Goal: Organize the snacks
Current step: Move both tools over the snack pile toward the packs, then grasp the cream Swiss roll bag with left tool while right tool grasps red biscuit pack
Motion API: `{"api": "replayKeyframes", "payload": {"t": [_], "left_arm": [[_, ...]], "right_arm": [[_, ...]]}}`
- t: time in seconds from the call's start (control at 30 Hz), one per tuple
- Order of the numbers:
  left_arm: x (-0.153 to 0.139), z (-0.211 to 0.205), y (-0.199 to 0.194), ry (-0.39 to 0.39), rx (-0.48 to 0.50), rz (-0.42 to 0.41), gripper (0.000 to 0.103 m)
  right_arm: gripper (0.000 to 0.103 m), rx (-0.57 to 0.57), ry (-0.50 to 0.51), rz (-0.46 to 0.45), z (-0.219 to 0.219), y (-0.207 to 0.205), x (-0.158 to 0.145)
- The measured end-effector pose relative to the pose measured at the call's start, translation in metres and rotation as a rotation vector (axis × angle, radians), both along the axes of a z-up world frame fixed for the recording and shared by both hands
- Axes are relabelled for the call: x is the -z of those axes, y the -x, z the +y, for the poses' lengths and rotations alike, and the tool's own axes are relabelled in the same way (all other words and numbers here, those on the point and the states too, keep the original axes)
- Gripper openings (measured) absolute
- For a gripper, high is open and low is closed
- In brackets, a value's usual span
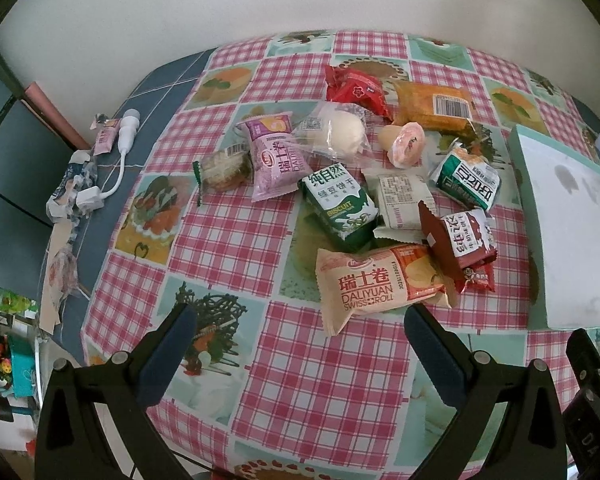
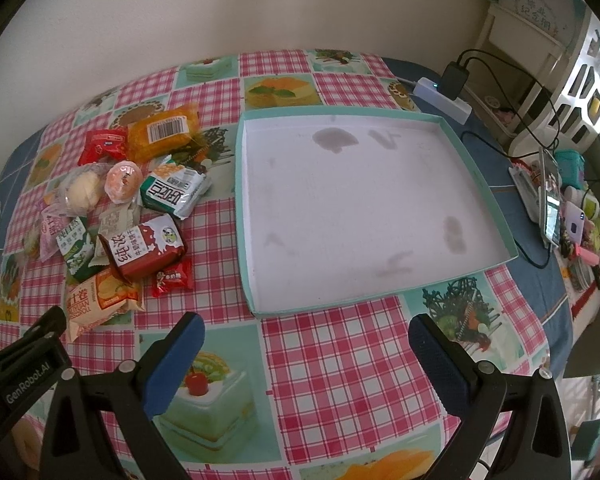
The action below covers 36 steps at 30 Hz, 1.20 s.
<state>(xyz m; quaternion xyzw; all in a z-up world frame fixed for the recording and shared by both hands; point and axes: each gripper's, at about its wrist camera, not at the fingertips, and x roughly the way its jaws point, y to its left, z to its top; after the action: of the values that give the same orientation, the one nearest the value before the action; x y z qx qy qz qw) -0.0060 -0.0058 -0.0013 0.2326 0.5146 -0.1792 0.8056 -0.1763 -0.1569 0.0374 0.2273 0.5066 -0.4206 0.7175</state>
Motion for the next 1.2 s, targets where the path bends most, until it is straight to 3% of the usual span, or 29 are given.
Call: {"api": "replayKeyframes", "payload": {"t": [0.6, 0.8, 0.9, 1.1, 1.2], "left_arm": [[0.0, 0.001, -0.007, 0.027, -0.033, 0.018, 0.103], [0.013, -0.005, -0.027, 0.09, -0.092, 0.117, 0.103], [0.019, -0.012, -0.033, 0.099, -0.104, 0.126, 0.103], [0.043, -0.032, -0.038, 0.091, -0.065, 0.203, 0.103], [0.051, -0.043, -0.039, 0.082, -0.046, 0.204, 0.103]], "right_arm": [[0.103, -0.004, -0.001, 0.004, 0.0, -0.002, 0.002], [0.103, -0.023, -0.01, -0.007, -0.004, -0.01, 0.004], [0.103, -0.022, -0.018, -0.01, -0.009, -0.019, 0.006], [0.103, 0.013, -0.053, -0.001, -0.026, -0.025, 0.015], [0.103, 0.035, -0.055, -0.002, -0.033, -0.024, 0.017]]}}
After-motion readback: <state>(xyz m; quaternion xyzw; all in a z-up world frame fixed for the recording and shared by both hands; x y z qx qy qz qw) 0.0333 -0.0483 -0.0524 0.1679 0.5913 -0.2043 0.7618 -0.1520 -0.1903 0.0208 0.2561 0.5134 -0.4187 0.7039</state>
